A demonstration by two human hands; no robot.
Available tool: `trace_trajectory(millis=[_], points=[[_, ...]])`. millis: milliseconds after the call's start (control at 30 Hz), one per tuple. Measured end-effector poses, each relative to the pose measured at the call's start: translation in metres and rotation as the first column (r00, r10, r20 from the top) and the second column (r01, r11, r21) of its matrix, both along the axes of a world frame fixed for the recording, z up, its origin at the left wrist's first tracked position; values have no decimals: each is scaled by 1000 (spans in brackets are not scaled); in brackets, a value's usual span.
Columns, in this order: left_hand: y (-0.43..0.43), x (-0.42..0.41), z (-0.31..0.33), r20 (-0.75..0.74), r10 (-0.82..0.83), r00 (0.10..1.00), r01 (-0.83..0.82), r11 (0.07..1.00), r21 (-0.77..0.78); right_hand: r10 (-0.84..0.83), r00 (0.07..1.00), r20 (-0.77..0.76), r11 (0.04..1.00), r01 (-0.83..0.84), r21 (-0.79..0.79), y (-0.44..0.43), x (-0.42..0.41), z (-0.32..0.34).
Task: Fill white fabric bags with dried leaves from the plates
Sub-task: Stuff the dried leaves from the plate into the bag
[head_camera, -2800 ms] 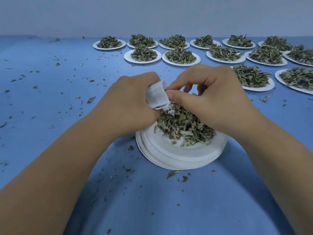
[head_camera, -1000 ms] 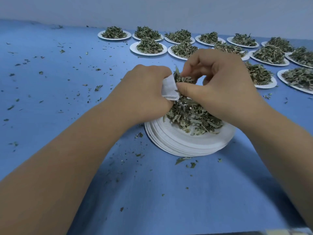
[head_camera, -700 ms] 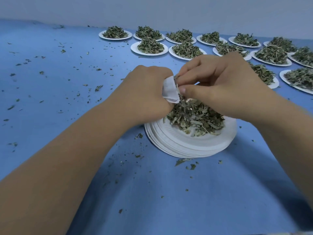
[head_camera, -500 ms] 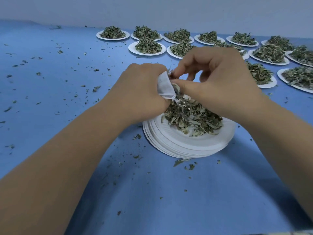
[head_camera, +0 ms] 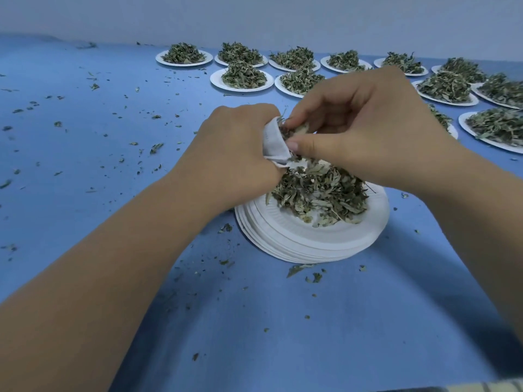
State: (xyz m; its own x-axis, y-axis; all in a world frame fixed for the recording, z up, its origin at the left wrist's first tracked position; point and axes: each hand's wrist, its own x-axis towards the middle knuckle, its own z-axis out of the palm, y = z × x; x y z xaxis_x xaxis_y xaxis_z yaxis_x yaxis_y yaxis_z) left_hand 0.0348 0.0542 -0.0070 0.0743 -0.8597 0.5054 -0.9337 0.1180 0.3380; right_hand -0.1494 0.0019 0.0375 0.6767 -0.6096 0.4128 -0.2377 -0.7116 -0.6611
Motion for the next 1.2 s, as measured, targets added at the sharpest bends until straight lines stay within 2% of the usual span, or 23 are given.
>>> trace_trajectory(millis=[167,367,500,667,833,933,1067,1133,1200], points=[[-3,-6,0,83,-3,997,3,1000,6,-26,999,-42,999,24,-41,4,17,-5],[-3,6,-3,-24,5,1000,-6,1000,-22,34,999,-5,996,-33,77,-5,-1,2],[-1,0,-3,-10,-43,999,43,999,-16,-8,1000,-20,1000,8,-10,-1,6,-5],[-1,2,-3,-19,-22,1000,22,1000,-12,-68,998,-13,992,66,-112,3,14,-6],[2,-1,-1,32,-82,996,83,996,-27,-107,981,-161,990,91,-106,-11,13,3],[1,-5,4,125,-82,989,86,996,-27,-100,981,-165,986,76,-145,-9,24,-1],[3,4,5,39,-26,999,26,1000,11,-84,977,-198,984,50,-172,-11,10,5],[3,8,3,13,-27,1000,27,999,29,-71,946,-315,986,18,-167,-11,-16,11],[3,8,3,7,-36,999,36,999,14,-90,842,-533,982,-16,-190,-6,-39,17]])
